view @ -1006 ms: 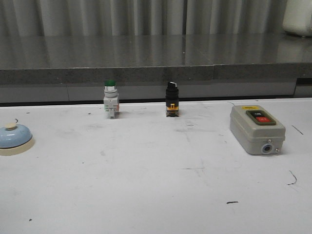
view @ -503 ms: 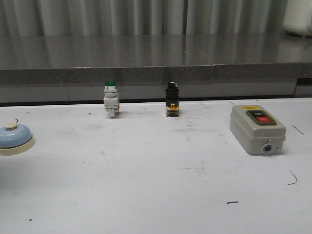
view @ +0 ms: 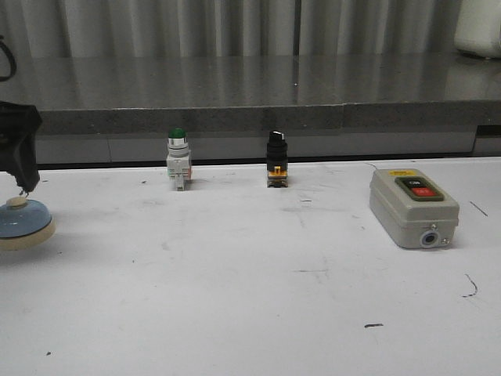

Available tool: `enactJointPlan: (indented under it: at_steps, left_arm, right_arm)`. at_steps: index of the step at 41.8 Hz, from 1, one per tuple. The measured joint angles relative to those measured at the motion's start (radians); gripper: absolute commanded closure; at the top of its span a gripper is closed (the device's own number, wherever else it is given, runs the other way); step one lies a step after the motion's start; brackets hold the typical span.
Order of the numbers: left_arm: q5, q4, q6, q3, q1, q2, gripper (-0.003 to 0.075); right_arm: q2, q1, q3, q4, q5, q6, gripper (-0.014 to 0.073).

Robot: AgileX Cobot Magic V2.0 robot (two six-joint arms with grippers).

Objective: Place and press bell with both arms
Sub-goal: 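Open the left gripper and lower it over the blue bell, then close the left gripper around the blue bell's base and lift it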

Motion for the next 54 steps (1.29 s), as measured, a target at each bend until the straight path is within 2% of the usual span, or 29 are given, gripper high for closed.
enactJointPlan:
  at_steps: [21,25,34,37,47,54]
  left_arm:
    - [-0.05,0.003,0.002,-0.082,-0.07,0.2,0.013]
    - [-0.044,0.016,0.002,-0.086,-0.069,0.201,0.0178]
    - [-0.038,0.027,0.003,-0.087,-0.069,0.204,0.0389]
    - [-0.036,0.027,0.005,-0.089,-0.069,0.204,0.0437]
    - [0.001,0.024,0.005,-0.091,-0.079,0.185,0.0454]
    - [0.013,0.024,0.013,-0.091,-0.154,0.108,0.0454]
  right_arm:
    - [0.0,0.0,0.0,0.0,0.0,0.0,0.0104]
    - [0.0,0.0,0.0,0.0,0.0,0.0,0.0104]
    - [0.0,0.0,0.0,0.0,0.0,0.0,0.0104]
    - [0.0,0.0,0.0,0.0,0.0,0.0,0.0104]
    - [0.0,0.0,0.0,0.0,0.0,0.0,0.0104]
    - [0.0,0.0,0.0,0.0,0.0,0.0,0.0104]
